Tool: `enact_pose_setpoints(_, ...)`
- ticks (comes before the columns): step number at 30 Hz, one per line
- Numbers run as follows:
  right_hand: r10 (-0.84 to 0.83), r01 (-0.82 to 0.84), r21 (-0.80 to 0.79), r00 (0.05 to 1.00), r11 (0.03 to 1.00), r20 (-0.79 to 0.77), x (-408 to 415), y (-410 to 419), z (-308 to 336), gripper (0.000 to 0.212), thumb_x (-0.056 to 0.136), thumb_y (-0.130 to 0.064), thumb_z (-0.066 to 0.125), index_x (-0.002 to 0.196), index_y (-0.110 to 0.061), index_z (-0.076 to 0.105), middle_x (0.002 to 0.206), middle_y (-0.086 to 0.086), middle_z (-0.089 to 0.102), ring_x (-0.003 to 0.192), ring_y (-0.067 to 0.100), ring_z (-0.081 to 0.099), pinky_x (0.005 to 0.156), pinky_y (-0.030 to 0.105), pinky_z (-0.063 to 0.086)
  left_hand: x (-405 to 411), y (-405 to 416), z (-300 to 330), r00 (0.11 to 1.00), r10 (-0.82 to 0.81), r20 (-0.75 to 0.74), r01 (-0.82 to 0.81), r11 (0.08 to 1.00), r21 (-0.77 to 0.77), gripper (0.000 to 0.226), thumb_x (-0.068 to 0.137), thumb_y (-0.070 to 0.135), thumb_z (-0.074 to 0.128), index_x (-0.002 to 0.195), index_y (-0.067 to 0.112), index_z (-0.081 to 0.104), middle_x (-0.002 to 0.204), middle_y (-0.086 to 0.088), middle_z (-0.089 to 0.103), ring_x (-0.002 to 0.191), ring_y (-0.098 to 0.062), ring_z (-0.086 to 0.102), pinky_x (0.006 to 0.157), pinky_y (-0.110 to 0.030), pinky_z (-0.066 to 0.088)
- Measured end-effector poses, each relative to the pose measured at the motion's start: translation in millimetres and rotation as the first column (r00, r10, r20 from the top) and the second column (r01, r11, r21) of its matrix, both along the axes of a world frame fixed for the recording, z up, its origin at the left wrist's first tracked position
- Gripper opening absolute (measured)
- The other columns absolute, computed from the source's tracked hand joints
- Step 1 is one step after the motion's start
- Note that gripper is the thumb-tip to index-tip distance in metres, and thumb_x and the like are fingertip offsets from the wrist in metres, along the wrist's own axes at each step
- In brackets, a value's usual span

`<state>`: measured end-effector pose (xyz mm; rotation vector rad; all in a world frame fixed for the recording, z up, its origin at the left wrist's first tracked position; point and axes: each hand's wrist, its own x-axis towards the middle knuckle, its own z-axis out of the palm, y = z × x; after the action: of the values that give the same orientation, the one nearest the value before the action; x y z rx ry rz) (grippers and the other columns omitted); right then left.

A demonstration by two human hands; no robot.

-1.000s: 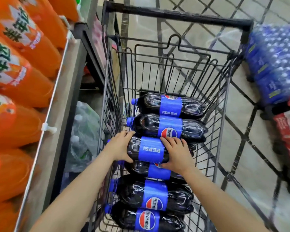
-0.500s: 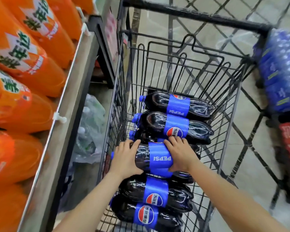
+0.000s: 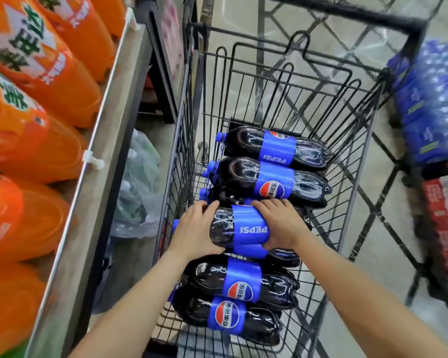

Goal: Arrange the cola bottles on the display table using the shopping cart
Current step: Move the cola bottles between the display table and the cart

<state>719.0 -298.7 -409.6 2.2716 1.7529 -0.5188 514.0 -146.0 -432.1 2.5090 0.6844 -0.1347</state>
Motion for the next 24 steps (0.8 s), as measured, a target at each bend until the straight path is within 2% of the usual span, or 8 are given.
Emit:
enact_pose_setpoints(3, -0.022, 0.019, 0.055, 0.999, 0.998, 0.05, -12, -10, 0, 0.109, 0.033, -0.055, 0.077, 0.13, -0.013, 0.049, 0.112, 0.007, 0.061, 0.095, 0.03, 0.057, 0.085, 0.044, 0.045, -9, -8, -1, 0.999, 0.001, 0.034, -0.002, 1.0, 0.021, 0.108, 0.048, 0.054, 0.08, 0.141, 0.013, 0.043, 0.126, -0.015, 0.047, 0.115, -0.036, 0.051, 0.095, -0.045, 0.047)
enact_pose_setpoints(5, -0.02, 0.012, 0.095, 0.997, 0.995, 0.077, -24, -17, 4, 0.106, 0.035, -0.057, 0.075, 0.128, -0.014, 0.049, 0.112, 0.007, 0.06, 0.095, 0.03, 0.056, 0.085, 0.044, 0.044, -18, -17, 1, 0.999, 0.006, 0.043, -0.007, 1.0, 0.024, 0.107, 0.048, 0.052, 0.081, 0.14, 0.013, 0.043, 0.127, -0.016, 0.048, 0.116, -0.037, 0.051, 0.096, -0.047, 0.049)
enact_pose_setpoints(10, -0.026, 0.017, 0.114, 0.996, 0.993, 0.084, -54, -49, 21, 0.115, 0.027, -0.06, 0.075, 0.13, -0.014, 0.052, 0.114, 0.006, 0.061, 0.094, 0.03, 0.059, 0.084, 0.048, 0.049, -51, -48, 13, 0.996, 0.003, 0.091, -0.008, 0.998, 0.054, 0.113, 0.044, 0.055, 0.082, 0.14, 0.018, 0.037, 0.131, -0.017, 0.049, 0.12, -0.038, 0.051, 0.099, -0.047, 0.048)
enact_pose_setpoints(14, -0.044, 0.037, 0.151, 0.998, 0.988, 0.044, -84, -87, 37, 0.114, 0.027, -0.063, 0.072, 0.127, -0.015, 0.049, 0.108, 0.005, 0.063, 0.091, 0.03, 0.062, 0.079, 0.047, 0.05, -81, -82, 40, 0.994, 0.007, 0.108, -0.023, 0.99, 0.142, 0.116, 0.036, 0.059, 0.082, 0.139, 0.02, 0.043, 0.125, -0.016, 0.055, 0.113, -0.035, 0.058, 0.093, -0.041, 0.051)
enact_pose_setpoints(16, -0.026, 0.018, 0.215, 0.999, 0.976, 0.034, -99, -107, 48, 0.111, 0.029, -0.065, 0.07, 0.126, -0.015, 0.046, 0.107, 0.005, 0.063, 0.09, 0.031, 0.062, 0.079, 0.045, 0.05, -100, -100, 58, 0.99, -0.003, 0.139, -0.022, 0.984, 0.177, 0.115, 0.037, 0.06, 0.08, 0.139, 0.02, 0.046, 0.126, -0.015, 0.055, 0.115, -0.035, 0.057, 0.094, -0.041, 0.05)
enact_pose_setpoints(20, 0.01, -0.033, 0.294, 0.997, 0.955, 0.079, -129, -145, 78, 0.109, 0.025, -0.064, 0.067, 0.121, -0.014, 0.056, 0.105, 0.004, 0.065, 0.086, 0.029, 0.064, 0.076, 0.042, 0.052, -141, -142, 91, 0.978, -0.001, 0.207, -0.048, 0.972, 0.229, 0.109, 0.043, 0.067, 0.075, 0.138, 0.024, 0.044, 0.126, -0.011, 0.055, 0.115, -0.031, 0.056, 0.094, -0.042, 0.052)
enact_pose_setpoints(24, 0.052, -0.069, 0.332, 0.997, 0.941, 0.06, -165, -184, 91, 0.107, 0.028, -0.066, 0.064, 0.121, -0.015, 0.055, 0.104, 0.003, 0.065, 0.085, 0.027, 0.063, 0.074, 0.04, 0.052, -183, -184, 110, 0.97, -0.022, 0.243, -0.05, 0.957, 0.285, 0.106, 0.045, 0.067, 0.073, 0.137, 0.02, 0.049, 0.124, -0.01, 0.056, 0.111, -0.029, 0.059, 0.092, -0.038, 0.052)
